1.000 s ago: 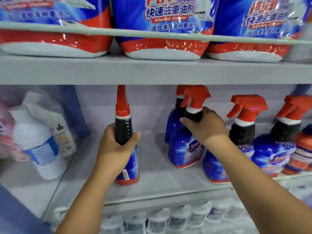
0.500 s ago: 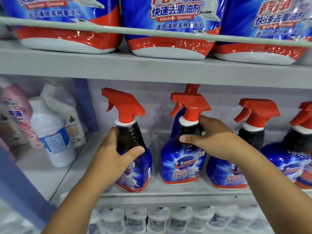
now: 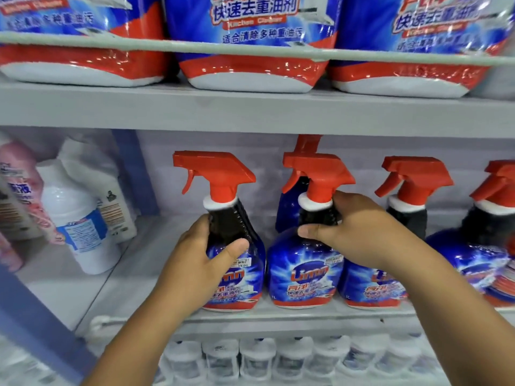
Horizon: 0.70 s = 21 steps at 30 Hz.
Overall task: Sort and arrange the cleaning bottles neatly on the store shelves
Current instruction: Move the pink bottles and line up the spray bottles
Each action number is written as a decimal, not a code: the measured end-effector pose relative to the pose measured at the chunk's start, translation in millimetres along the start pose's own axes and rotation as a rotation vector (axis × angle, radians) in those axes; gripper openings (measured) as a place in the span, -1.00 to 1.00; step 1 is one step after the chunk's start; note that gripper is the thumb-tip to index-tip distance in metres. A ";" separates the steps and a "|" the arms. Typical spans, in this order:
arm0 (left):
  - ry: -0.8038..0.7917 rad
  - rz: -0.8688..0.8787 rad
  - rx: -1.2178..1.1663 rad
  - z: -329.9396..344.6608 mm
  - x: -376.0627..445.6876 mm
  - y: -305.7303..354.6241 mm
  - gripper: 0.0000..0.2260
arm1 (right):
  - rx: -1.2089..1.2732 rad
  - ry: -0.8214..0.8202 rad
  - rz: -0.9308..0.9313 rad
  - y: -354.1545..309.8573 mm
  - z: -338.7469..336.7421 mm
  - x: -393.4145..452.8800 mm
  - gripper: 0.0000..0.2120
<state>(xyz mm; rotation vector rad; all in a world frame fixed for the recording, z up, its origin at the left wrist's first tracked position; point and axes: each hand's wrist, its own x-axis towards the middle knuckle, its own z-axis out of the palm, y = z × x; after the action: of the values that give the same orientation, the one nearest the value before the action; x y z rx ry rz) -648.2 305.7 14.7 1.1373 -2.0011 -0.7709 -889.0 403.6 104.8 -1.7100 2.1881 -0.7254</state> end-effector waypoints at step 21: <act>-0.052 -0.235 -0.461 -29.5 18.0 19.6 -0.61 | 0.006 0.153 0.061 7.5 14.0 -10.9 -0.59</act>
<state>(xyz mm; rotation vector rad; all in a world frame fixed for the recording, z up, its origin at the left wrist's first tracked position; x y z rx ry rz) -640.5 293.8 51.8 1.0877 -1.6226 -1.3138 -885.3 412.3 88.1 -1.6262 2.3252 -0.8722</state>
